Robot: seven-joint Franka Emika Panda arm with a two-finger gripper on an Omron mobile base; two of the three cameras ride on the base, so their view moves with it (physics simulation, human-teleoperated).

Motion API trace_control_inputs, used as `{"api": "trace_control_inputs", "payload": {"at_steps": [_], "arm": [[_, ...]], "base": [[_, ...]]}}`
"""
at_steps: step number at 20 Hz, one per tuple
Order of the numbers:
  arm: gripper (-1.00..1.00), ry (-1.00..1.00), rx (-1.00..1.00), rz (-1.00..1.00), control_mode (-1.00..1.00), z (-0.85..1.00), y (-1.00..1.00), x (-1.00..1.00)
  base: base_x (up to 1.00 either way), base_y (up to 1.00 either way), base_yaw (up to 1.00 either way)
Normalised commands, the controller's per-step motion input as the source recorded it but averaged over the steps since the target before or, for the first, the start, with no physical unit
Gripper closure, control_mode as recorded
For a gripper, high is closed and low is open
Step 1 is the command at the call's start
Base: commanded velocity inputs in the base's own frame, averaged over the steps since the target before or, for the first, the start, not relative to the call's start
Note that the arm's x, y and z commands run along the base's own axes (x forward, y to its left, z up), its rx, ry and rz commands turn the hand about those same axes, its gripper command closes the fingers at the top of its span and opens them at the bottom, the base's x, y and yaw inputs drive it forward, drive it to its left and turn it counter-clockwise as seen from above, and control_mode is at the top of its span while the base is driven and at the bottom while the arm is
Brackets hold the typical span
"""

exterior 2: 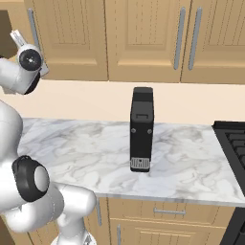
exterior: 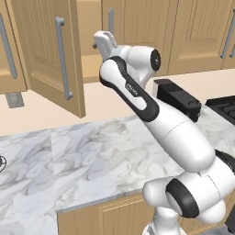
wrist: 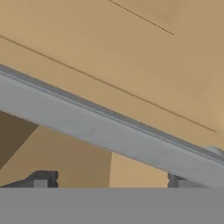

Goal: Close all open cabinet doors.

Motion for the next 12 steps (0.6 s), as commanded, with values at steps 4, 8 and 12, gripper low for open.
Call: {"api": "trace_control_inputs", "payload": {"at_steps": [4,8,12], "arm": [[-1.0,0.13,0.0,0.04,-1.0,-0.44,-0.02,-0.26],[-1.0,0.07,-0.02,0.07,-1.0,-0.18,0.08,-0.73],[-1.0,0.05,-0.01,0.02,-1.0,-0.01,0.0,-0.68]], "base": [[0.0,0.0,0.0],[0.0,0.0,0.0],[0.0,0.0,0.0]]}}
